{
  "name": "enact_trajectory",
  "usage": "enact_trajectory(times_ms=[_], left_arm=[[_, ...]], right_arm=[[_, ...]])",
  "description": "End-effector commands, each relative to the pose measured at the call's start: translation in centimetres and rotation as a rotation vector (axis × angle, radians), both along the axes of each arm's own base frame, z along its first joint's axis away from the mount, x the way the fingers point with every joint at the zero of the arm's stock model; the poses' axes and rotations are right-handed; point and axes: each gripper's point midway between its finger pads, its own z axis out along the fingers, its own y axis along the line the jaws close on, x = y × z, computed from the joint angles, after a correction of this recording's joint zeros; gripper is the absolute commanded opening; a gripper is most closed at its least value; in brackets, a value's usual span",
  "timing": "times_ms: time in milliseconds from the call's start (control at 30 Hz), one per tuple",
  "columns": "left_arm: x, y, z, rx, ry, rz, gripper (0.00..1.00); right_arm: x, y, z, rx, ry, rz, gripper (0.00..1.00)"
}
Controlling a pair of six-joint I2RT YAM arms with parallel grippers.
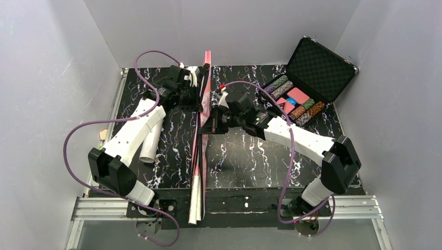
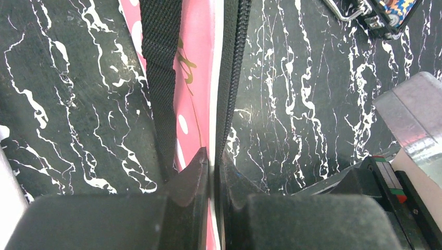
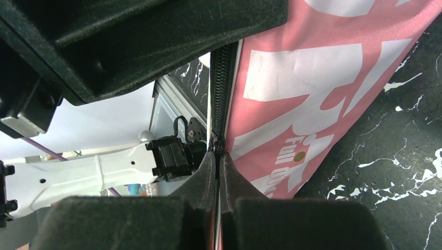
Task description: Pack up the badminton gear
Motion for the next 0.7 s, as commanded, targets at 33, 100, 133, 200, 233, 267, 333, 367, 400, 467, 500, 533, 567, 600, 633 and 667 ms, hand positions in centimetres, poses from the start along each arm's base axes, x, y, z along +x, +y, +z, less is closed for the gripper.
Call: enact_trajectory(times_ms=[33, 100, 133, 200, 233, 267, 333, 367, 400, 467, 500, 533, 567, 600, 633, 667], left_arm=[[4.8, 0.7, 7.0, -0.048, -0.292, 0.083, 0.0], [4.8, 0.6, 7.0, -0.048, -0.292, 0.081, 0.0], [4.8, 0.7, 7.0, -0.048, -0.292, 0.082, 0.0], [4.6, 0.7, 7.1, -0.049, -0.293, 0.082, 0.0], [4.5, 0.7, 7.1, -0.051, -0.292, 0.08, 0.0], [4.5, 0.7, 7.2, -0.053, -0.292, 0.078, 0.0], [4.3, 0.7, 7.3, -0.056, -0.294, 0.076, 0.0], [4.2, 0.7, 7.4, -0.057, -0.293, 0.076, 0.0], [4.1, 0.7, 7.4, -0.059, -0.294, 0.076, 0.0], [4.0, 0.7, 7.4, -0.061, -0.291, 0.072, 0.0], [3.9, 0.7, 7.4, -0.062, -0.29, 0.071, 0.0], [3.9, 0.7, 7.4, -0.062, -0.29, 0.071, 0.0], [3.8, 0.8, 7.3, -0.061, -0.288, 0.071, 0.0], [3.9, 0.8, 7.2, -0.061, -0.287, 0.073, 0.0], [3.9, 0.8, 7.1, -0.06, -0.285, 0.073, 0.0], [3.8, 0.8, 7.1, -0.061, -0.286, 0.074, 0.0]], right_arm=[[-7.7, -1.7, -0.3, -0.043, 0.138, 0.271, 0.01], [-7.8, -1.9, -0.5, -0.049, 0.137, 0.269, 0.02], [-7.8, -2.0, -0.6, -0.051, 0.137, 0.265, 0.03], [-7.5, -2.1, -0.7, -0.062, 0.133, 0.247, 0.07], [-7.3, -2.1, -0.7, -0.067, 0.126, 0.235, 0.11], [-6.9, -2.1, -0.7, -0.074, 0.12, 0.215, 0.15], [-6.0, -2.1, -0.6, -0.079, 0.102, 0.173, 0.23], [-5.6, -2.1, -0.3, -0.076, 0.093, 0.152, 0.3], [-5.1, -2.1, -0.1, -0.071, 0.081, 0.133, 0.37], [-4.3, -1.9, 0.7, -0.042, 0.061, 0.099, 0.48], [-4.1, -1.9, 1.0, -0.031, 0.059, 0.086, 0.52], [-3.7, -1.7, 1.6, -0.008, 0.048, 0.07, 0.52], [-3.3, -1.6, 2.1, 0.013, 0.04, 0.054, 0.53], [-3.0, -1.6, 2.4, 0.028, 0.033, 0.034, 0.53], [-2.7, -1.6, 2.9, 0.048, 0.023, 0.017, 0.53], [-2.3, -1.6, 3.2, 0.059, 0.017, -0.001, 0.53]])
